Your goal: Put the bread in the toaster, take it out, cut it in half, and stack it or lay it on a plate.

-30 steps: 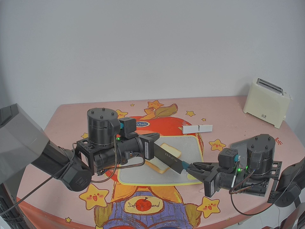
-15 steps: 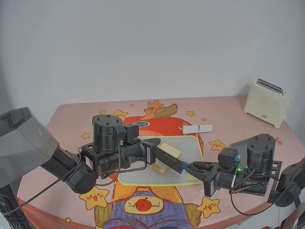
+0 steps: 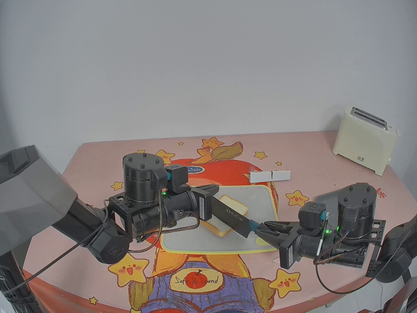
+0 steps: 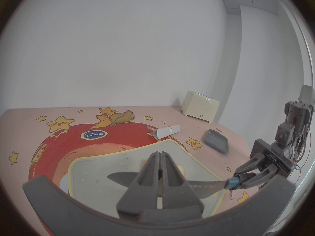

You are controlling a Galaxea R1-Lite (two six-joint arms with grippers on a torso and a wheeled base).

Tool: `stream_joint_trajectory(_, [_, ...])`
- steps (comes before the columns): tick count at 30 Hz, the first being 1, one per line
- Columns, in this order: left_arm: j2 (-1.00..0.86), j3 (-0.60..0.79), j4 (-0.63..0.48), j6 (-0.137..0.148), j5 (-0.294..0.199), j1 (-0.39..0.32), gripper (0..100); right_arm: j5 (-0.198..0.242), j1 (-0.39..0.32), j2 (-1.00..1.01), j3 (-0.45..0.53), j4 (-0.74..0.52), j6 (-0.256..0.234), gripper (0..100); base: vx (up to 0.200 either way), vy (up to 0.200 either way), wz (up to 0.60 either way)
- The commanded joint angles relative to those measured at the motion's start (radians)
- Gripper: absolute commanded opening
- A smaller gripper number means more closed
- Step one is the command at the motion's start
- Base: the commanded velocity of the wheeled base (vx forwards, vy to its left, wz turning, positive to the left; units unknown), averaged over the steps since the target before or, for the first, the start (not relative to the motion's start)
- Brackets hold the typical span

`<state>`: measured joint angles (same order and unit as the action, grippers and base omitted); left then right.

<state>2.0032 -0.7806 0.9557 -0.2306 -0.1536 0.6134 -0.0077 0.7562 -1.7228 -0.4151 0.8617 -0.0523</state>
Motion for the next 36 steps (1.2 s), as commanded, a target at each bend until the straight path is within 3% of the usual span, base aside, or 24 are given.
stream_joint_trajectory(1, [-0.034, 0.021, 0.02, -0.001, 0.0, 0.003, 0, 0.0, 0.0, 0.002, -0.004, 0.002, -0.001, 0, 0.0, 0.0, 0.0])
stream_joint_trajectory(36, [0.052, 0.024, 0.06, -0.006, 0.002, 0.008, 0, 0.0, -0.001, 0.0, -0.002, 0.0, 0.0, 0, 0.0, 0.0, 0.0])
